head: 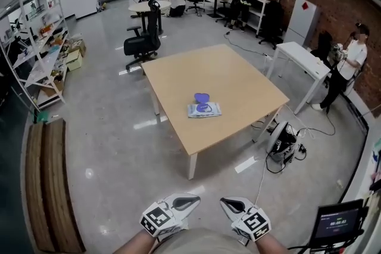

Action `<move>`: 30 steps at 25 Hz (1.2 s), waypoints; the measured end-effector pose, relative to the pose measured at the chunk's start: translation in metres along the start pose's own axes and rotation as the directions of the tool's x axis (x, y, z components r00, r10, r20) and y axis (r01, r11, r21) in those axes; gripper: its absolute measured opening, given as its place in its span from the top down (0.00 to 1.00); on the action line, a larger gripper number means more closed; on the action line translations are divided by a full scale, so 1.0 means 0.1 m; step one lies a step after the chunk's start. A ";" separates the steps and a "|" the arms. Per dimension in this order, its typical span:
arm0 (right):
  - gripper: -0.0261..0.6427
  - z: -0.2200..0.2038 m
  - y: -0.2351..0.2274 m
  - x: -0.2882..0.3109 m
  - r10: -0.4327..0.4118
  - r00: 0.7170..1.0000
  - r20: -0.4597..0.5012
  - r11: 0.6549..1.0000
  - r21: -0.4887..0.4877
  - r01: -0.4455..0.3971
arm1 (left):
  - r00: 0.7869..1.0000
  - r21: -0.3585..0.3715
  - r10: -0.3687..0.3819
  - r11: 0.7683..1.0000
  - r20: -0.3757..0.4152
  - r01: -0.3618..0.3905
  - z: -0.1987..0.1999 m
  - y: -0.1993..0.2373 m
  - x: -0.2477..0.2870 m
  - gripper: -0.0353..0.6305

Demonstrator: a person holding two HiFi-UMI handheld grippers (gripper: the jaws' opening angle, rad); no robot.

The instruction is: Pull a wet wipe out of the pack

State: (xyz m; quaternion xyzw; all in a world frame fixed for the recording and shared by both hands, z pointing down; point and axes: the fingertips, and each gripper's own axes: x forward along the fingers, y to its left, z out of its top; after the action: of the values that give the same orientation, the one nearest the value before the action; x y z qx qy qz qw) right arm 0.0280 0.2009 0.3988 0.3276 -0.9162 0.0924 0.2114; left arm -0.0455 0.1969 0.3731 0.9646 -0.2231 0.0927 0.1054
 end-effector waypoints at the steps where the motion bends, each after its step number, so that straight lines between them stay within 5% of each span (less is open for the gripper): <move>1: 0.96 0.05 -0.02 0.12 0.001 1.000 -0.003 1.000 0.001 -0.001 | 1.000 0.016 0.005 1.000 -0.007 -0.005 0.00 0.14 -0.03 0.94; 14: 0.96 0.39 -0.53 1.18 0.019 1.000 -0.001 1.000 -0.004 -0.019 | 0.999 0.030 0.045 0.999 -0.019 -0.045 -0.06 1.46 0.05 0.94; 24: 0.96 0.47 -1.74 1.73 0.043 0.999 0.021 0.999 0.011 -0.043 | 0.996 0.021 0.061 0.998 -0.066 -0.060 0.05 2.38 0.97 0.94; 30: 0.96 0.58 -2.86 2.08 0.100 0.995 0.016 0.995 -0.028 -0.099 | 0.990 0.028 0.105 0.994 -0.098 -0.102 0.31 3.06 1.88 0.94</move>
State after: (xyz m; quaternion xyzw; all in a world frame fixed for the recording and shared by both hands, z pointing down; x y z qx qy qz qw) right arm 0.0467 -0.1531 0.4492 0.2794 -0.9343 0.0875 0.2032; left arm -0.0133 -0.1559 0.4355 0.9471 -0.2662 0.1484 0.1001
